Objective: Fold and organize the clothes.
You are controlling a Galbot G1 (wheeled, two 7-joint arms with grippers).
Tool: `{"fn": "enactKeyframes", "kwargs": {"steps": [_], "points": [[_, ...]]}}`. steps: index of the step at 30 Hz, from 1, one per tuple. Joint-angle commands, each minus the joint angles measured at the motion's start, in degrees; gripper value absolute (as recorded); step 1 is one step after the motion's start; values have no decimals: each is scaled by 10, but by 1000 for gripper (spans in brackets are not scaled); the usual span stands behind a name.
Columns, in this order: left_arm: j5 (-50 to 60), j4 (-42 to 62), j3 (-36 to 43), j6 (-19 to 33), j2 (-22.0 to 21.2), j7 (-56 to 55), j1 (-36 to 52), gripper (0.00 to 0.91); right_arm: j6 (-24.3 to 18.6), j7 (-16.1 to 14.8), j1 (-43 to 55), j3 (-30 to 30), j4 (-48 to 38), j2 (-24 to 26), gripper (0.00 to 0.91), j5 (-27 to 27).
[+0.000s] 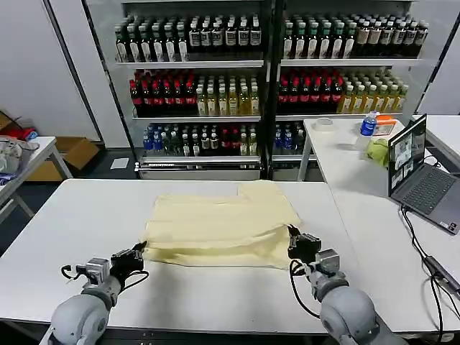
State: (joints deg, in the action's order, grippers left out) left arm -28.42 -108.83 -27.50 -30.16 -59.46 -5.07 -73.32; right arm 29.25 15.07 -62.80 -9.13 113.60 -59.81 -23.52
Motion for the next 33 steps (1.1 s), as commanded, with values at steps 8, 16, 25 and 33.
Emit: {"fn": "enactKeyframes", "kwargs": {"steps": [8, 16, 25, 33], "points": [[16, 14, 5, 7, -4, 6, 5, 907, -7, -4, 2, 6, -15, -7, 907, 23], [3, -21, -30, 17, -14, 2, -44, 907, -19, -3, -68, -35, 42, -2, 907, 38], [-6, 7, -37, 25, -8, -1, -42, 907, -2, 12, -132, -71, 67, -7, 907, 32], [-41, 55, -29, 18, 7, -7, 3, 907, 39, 47, -135, -75, 45, -26, 907, -17]]}}
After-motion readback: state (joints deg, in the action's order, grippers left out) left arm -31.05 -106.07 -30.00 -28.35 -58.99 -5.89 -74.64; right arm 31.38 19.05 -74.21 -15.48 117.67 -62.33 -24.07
